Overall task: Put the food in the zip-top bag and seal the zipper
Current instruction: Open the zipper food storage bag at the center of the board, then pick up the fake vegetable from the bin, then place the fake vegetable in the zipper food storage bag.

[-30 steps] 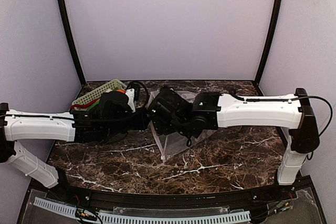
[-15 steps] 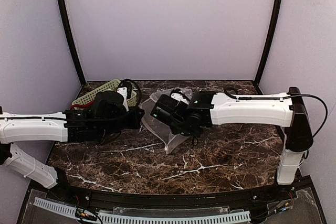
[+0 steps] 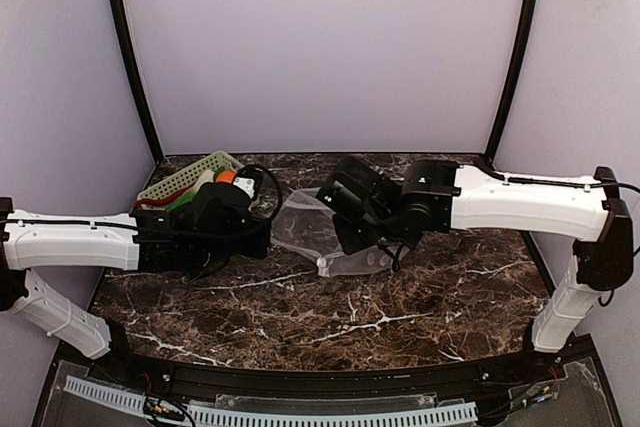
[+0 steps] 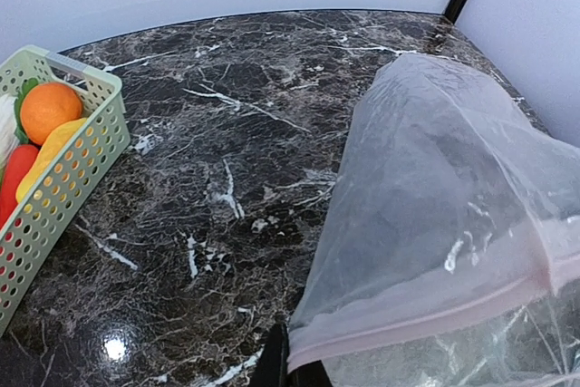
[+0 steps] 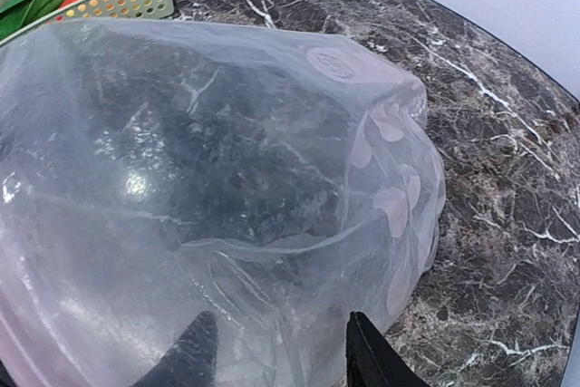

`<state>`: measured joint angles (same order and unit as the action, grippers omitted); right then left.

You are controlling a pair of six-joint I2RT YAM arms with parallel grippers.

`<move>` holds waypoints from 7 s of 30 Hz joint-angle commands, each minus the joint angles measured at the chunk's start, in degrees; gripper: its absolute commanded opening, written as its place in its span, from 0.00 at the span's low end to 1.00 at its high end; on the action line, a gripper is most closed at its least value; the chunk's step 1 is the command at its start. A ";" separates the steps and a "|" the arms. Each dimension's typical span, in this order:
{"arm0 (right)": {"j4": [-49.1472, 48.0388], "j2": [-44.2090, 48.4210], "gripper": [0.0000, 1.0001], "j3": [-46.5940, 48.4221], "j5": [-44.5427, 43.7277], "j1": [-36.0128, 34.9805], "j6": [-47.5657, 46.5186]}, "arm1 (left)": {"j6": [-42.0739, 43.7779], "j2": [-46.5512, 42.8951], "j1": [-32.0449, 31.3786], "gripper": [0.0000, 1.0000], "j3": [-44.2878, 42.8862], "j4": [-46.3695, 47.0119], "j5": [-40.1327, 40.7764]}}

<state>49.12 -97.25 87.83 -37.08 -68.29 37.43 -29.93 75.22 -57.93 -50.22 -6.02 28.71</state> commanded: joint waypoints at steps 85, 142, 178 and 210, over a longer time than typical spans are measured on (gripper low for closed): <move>-5.17 -2.11 0.00 3.10 15.20 6.70 -6.10 | 17.39 9.04 40.33 0.99 -27.11 -32.07 -39.90; -12.71 0.85 0.00 -1.70 19.85 6.97 -7.79 | 32.53 35.56 54.94 0.59 -28.25 -29.84 -19.03; -10.54 1.11 0.00 0.19 17.58 7.28 -8.41 | 33.81 4.91 51.55 0.07 -22.27 -28.06 -19.67; -11.72 -8.13 0.00 5.25 14.76 8.69 -9.63 | -0.31 -16.49 19.68 0.01 -10.59 -39.99 -52.65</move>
<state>38.87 -104.97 91.48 -21.89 -60.03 28.34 -26.09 59.59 -36.64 -63.29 -45.93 -20.82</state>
